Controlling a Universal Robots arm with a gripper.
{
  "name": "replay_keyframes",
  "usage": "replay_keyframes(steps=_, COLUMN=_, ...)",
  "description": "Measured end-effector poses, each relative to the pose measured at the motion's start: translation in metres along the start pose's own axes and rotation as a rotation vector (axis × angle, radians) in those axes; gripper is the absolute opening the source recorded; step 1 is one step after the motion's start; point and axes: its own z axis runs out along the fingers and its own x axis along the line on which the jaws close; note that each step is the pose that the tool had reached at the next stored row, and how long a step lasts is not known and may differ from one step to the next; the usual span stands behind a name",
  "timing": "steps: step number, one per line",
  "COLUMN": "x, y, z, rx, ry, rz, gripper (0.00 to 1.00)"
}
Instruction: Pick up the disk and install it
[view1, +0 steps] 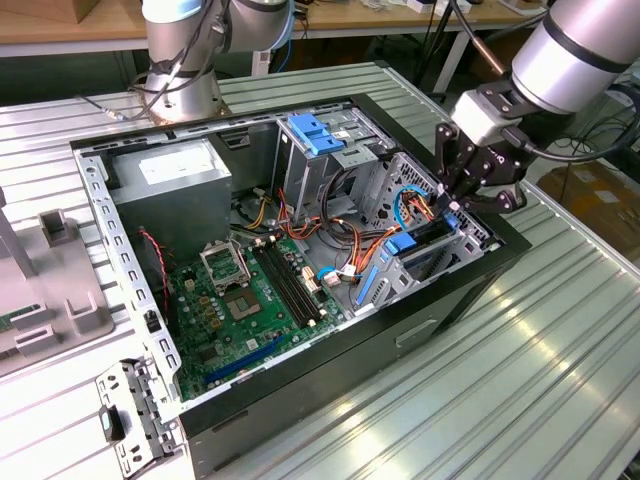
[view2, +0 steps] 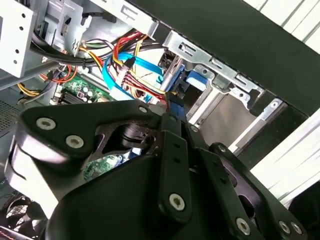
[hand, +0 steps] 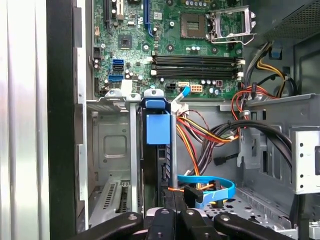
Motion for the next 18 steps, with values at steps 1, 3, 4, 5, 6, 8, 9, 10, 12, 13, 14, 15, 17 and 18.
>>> replay_keyframes(steps=1, x=0.0000, y=-0.0016, z=0.0006, rx=-0.0047, ry=0.0000, rz=0.001, gripper=0.11)
replay_keyframes(steps=3, x=0.0001, y=-0.0020, z=0.0010, rx=-0.0080, ry=0.0003, rz=0.001, gripper=0.11)
replay_keyframes(steps=4, x=0.0002, y=-0.0020, z=0.0017, rx=-0.0091, ry=0.0002, rz=0.001, gripper=0.11)
replay_keyframes(steps=5, x=0.0004, y=-0.0021, z=0.0025, rx=-0.0104, ry=0.0001, rz=0.001, gripper=0.11)
replay_keyframes(steps=6, x=0.0005, y=-0.0021, z=0.0036, rx=-0.0118, ry=0.0001, rz=0.002, gripper=0.11)
replay_keyframes(steps=8, x=0.0008, y=-0.0022, z=0.0060, rx=-0.0150, ry=0.0004, rz=0.002, gripper=0.11)
replay_keyframes(steps=9, x=0.0010, y=-0.0022, z=0.0079, rx=-0.0173, ry=0.0008, rz=0.002, gripper=0.11)
replay_keyframes(steps=10, x=0.0013, y=-0.0022, z=0.0097, rx=-0.0189, ry=0.0002, rz=0.002, gripper=0.11)
replay_keyframes(steps=12, x=0.0013, y=-0.0022, z=0.0101, rx=-0.0193, ry=0.0007, rz=0.002, gripper=0.11)
replay_keyframes(steps=13, x=0.0014, y=-0.0023, z=0.0101, rx=-0.0193, ry=0.0008, rz=0.002, gripper=0.11)
replay_keyframes(steps=14, x=0.0013, y=-0.0028, z=0.0101, rx=-0.0195, ry=0.0003, rz=0.002, gripper=0.11)
replay_keyframes(steps=15, x=0.0012, y=-0.0045, z=0.0089, rx=-0.0194, ry=-0.0010, rz=0.002, gripper=0.11)
replay_keyframes(steps=17, x=0.0008, y=-0.0078, z=0.0063, rx=-0.0196, ry=-0.0026, rz=0.002, gripper=0.11)
replay_keyframes(steps=18, x=0.0005, y=-0.0094, z=0.0045, rx=-0.0196, ry=-0.0034, rz=0.002, gripper=0.11)
